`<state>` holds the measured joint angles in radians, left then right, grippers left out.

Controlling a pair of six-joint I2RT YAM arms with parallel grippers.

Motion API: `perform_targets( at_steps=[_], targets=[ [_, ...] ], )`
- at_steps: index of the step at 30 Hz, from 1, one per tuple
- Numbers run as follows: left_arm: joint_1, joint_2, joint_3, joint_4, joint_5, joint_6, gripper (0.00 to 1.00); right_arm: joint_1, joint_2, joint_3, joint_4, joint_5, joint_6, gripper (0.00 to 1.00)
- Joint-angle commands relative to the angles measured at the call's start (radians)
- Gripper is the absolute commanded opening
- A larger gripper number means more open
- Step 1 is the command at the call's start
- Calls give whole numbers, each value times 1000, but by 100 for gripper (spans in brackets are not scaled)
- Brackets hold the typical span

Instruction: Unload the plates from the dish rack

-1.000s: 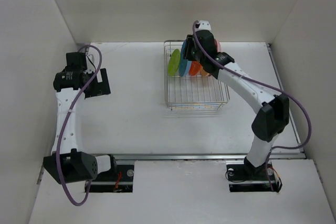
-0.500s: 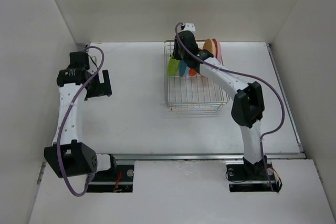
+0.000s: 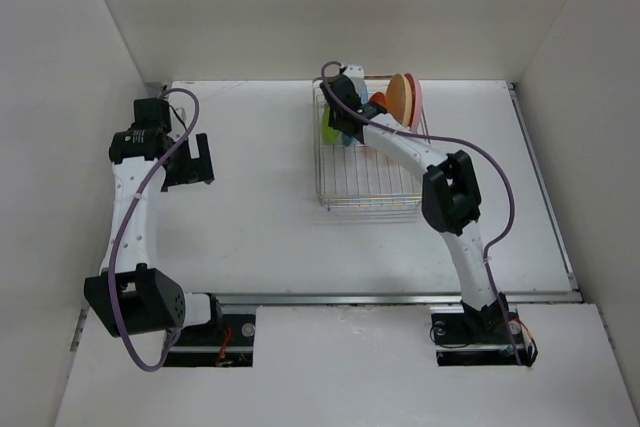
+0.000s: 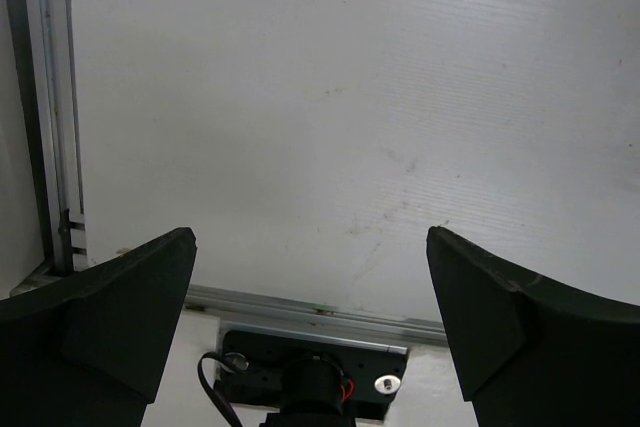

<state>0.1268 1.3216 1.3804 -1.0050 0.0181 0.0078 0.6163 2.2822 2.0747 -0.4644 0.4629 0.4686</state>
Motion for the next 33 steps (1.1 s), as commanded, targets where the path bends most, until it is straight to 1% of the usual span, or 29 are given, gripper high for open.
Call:
perform_targets(
  at_steps=[1,3,7,9,13,14,16,18,19,20,21,23,24,25,26,27,28,29,31,32,33],
  targets=[
    [8,-4,-4,8,9,9,100,-4,19,45,-8,-4,25,9],
    [8,-13,-4,8,9,9,100,7,-22,45,-8,31,25,0],
    [8,-13,-4,8,9,18,100,75,-124,45,-8,205,25,0],
    [8,-13,8,-3,9,18,100,95,-191,55,-8,262,11,0],
    [8,-22,38,-24,60,58,100,157,-312,55,-8,440,-63,0],
    [8,-22,51,-35,97,69,100,183,-337,55,4,524,-82,0],
    [8,-31,65,-47,138,101,100,212,-407,9,44,600,-152,0],
    [8,-32,89,-75,218,122,100,247,-449,-45,67,651,-188,0],
    [8,-32,100,-84,250,136,100,256,-489,-65,76,634,-200,0],
    [8,-32,100,-84,285,165,100,257,-507,-89,76,584,-200,0],
    [8,-32,126,-98,369,179,100,269,-523,-114,85,412,-209,0],
    [8,-32,141,-113,460,207,100,269,-547,-201,116,190,-223,0],
    [8,-32,155,-127,549,231,100,269,-559,-235,137,81,-223,0],
    [8,-32,155,-127,590,241,100,269,-560,-269,162,-122,-232,0],
    [8,-32,164,-139,630,250,100,269,-560,-328,217,-221,-232,0],
    [8,-32,164,-150,702,264,100,269,-560,-356,249,-318,-232,0],
    [8,-32,164,-150,730,285,100,269,-549,-378,279,-504,-232,0],
    [8,-32,164,-161,749,294,100,269,-549,-415,311,-588,-232,0],
    [8,-32,164,-161,758,303,100,278,-518,-441,394,-709,-222,0],
    [8,-32,164,-161,758,314,100,278,-518,-470,423,-803,-222,0],
    [8,-32,149,-161,747,314,100,278,-518,-487,455,-841,-206,0]
  ],
)
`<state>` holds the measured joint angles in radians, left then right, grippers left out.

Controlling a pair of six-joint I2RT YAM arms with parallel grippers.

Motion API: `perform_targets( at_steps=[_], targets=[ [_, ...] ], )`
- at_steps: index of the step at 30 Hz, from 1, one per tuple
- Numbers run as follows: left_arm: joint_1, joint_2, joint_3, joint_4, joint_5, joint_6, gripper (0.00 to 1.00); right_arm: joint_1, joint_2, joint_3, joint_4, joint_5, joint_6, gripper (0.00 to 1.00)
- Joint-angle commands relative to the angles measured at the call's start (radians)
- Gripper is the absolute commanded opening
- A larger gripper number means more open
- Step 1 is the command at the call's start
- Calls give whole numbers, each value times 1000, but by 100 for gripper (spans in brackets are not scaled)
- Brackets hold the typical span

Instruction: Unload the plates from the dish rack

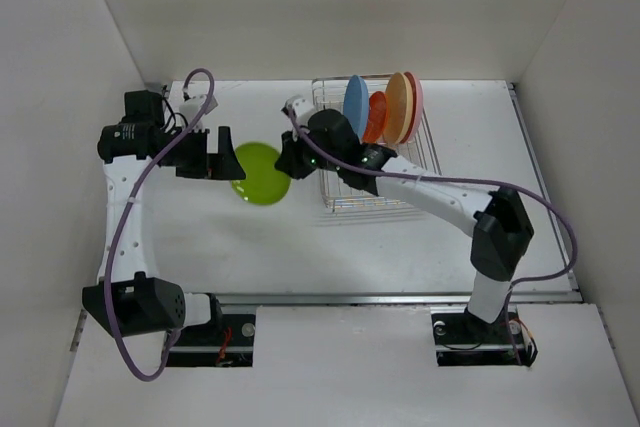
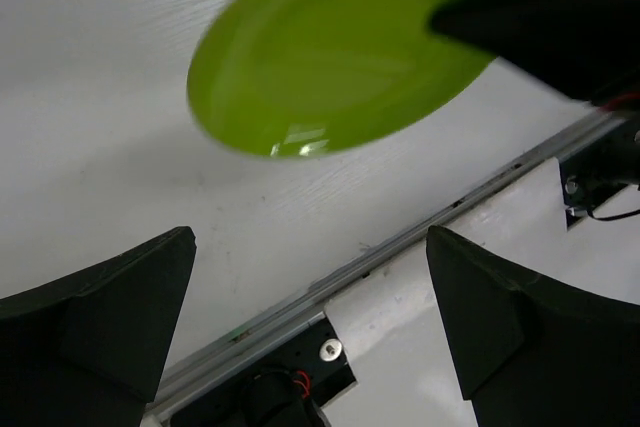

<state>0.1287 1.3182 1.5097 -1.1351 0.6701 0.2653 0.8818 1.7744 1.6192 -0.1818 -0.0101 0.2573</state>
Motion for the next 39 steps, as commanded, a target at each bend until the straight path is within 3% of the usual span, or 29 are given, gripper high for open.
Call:
perform_targets(
  at_steps=[1,6,11,13,15,16,18,19,23,25,26,29,34,39],
  targets=[
    [6,-28,8,-31,95,67,100,13,-10,-51,241,-401,20,0],
    [6,-5,-100,46,-87,46,89,13,-10,-154,360,-464,40,0],
    [6,6,-146,46,-64,92,85,13,0,-176,386,-522,40,0],
    [6,27,-146,-15,-17,143,74,13,11,-176,395,-522,40,0],
    [6,39,-137,-58,49,184,60,13,31,-176,395,-513,40,0],
    [6,50,-137,-74,58,210,35,13,31,-176,395,-513,40,0],
    [6,62,-128,-113,59,221,7,13,52,-166,395,-502,40,0],
    [6,62,-128,-124,59,221,0,13,53,-166,395,-502,40,0],
    [6,73,-118,-124,-19,181,0,-6,74,-148,346,-412,69,2],
    [6,82,-118,-75,-84,106,0,-15,86,-119,291,-366,80,18],
    [6,82,-118,-54,-142,83,0,-15,86,-108,262,-335,94,46],
    [6,145,-109,11,-223,-10,0,-33,97,-85,180,-210,135,70],
    [80,350,-37,60,-130,-89,0,-56,-12,-122,117,46,181,77],
    [117,579,85,46,-26,-101,0,-56,-124,-156,12,162,165,78]
  ],
)
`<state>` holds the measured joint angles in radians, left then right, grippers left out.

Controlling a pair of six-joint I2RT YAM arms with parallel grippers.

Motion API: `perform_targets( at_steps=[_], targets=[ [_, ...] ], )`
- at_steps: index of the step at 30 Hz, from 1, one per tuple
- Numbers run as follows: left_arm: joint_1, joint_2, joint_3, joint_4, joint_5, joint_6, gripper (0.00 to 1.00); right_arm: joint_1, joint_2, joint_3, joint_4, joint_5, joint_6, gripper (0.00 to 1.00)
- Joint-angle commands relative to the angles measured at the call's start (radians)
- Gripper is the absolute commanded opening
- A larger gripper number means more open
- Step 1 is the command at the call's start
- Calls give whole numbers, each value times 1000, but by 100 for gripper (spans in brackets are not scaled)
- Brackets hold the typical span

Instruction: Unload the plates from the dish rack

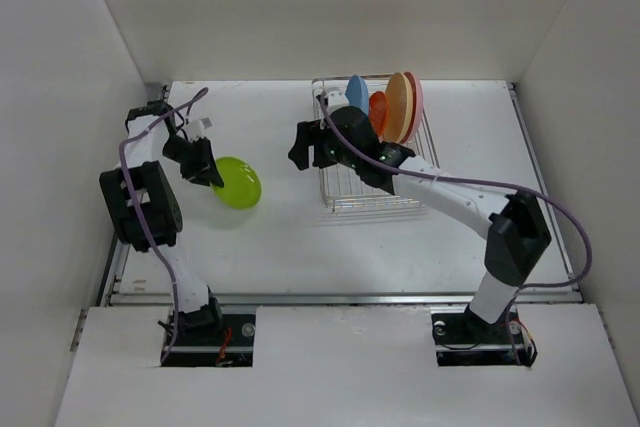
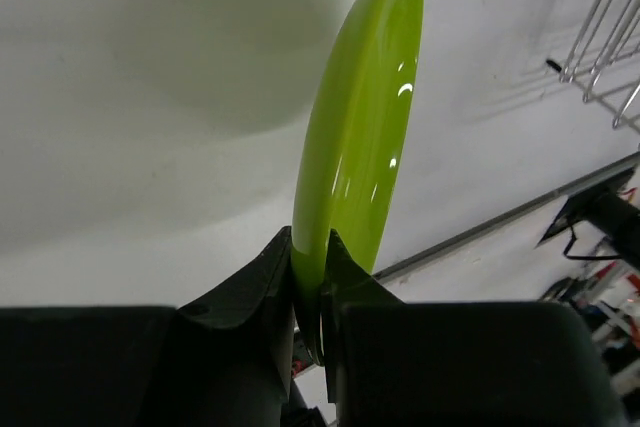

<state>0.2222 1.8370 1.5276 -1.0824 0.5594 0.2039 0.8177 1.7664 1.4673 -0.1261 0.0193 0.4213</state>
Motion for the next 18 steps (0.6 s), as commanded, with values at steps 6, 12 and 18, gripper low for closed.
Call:
perform_targets(
  at_steps=[6,12,18],
  targets=[
    [86,267,135,-16,209,-96,0,8,-185,-67,-86,254,1,83],
    [108,286,112,61,97,-149,15,-2,-185,-30,-217,463,40,85],
    [108,268,103,61,33,-167,41,-20,-131,34,-265,616,40,91]
  ],
)
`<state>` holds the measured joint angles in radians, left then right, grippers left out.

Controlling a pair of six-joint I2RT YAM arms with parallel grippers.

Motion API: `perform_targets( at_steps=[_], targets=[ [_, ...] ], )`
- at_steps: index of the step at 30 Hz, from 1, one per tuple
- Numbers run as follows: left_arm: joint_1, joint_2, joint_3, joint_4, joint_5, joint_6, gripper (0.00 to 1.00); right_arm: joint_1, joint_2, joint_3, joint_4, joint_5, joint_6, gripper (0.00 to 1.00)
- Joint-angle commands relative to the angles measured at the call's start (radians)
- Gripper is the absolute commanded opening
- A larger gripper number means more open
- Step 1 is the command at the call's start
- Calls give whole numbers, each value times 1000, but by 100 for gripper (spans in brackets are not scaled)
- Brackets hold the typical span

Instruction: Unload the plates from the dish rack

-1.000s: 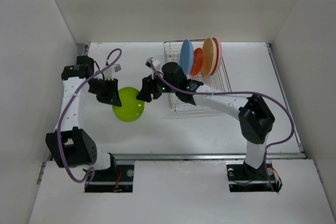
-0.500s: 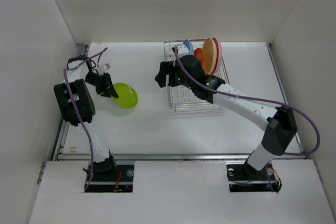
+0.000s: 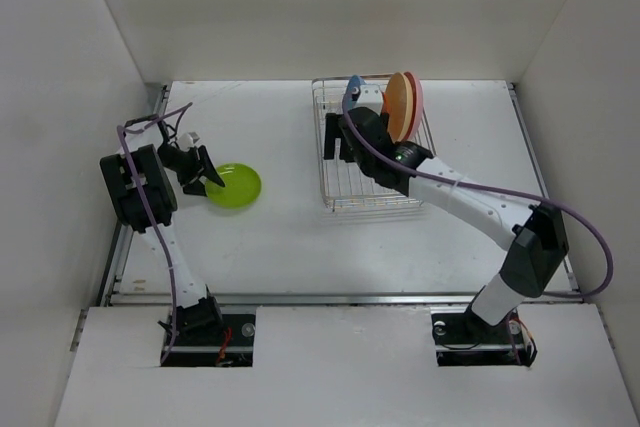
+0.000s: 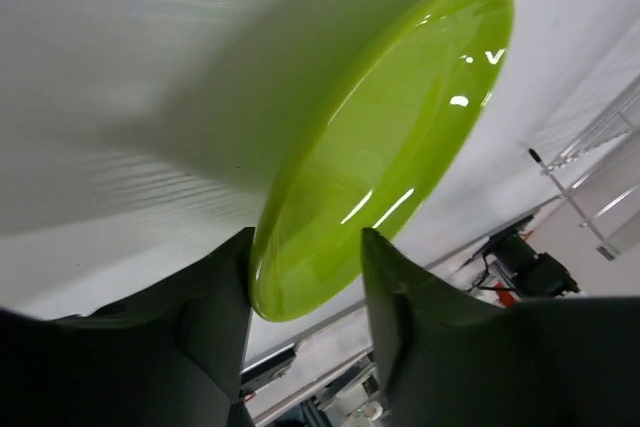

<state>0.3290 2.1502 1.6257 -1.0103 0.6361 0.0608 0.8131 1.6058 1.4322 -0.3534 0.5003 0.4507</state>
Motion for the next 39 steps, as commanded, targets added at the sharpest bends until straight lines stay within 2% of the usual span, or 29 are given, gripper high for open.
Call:
perform_targets(
  at_steps=[1,6,9,13,15,17,18,20,21,25,32,36,37,39],
  targets=[
    [1,-56,-4,-11,-56,-35,46,-35,48,86,-38,186,11,91],
    [1,-113,-13,10,-119,-61,57,-123,239,284,-111,253,11,92],
    [1,-164,-23,10,-183,-70,61,-175,319,391,-125,179,11,92],
    [1,-252,-59,28,-259,-70,65,-196,445,491,-114,179,-12,90],
    [1,-309,-73,29,-299,-70,65,-206,477,519,-114,152,-21,81],
    [1,-346,-87,38,-308,-70,65,-206,499,540,-104,152,-30,66],
    [1,-363,-99,38,-308,-58,65,-206,499,540,-104,152,-40,48],
    [1,-409,-110,24,-299,-44,65,-206,476,521,-93,188,-40,28],
    [1,-423,-110,24,-299,-30,65,-206,461,508,-93,210,-40,15],
    [1,-472,-101,-14,-277,8,65,-184,356,464,-84,332,-66,2],
    [1,-492,-12,-91,-221,39,66,-89,198,491,-36,610,-168,0],
    [-21,-519,6,-129,-176,77,66,-45,132,502,7,707,-244,0],
    [-37,-529,6,-142,-162,91,69,-34,117,475,19,707,-254,0],
    [-47,-553,6,-142,-100,146,76,-14,60,430,47,614,-264,0]
  ],
)
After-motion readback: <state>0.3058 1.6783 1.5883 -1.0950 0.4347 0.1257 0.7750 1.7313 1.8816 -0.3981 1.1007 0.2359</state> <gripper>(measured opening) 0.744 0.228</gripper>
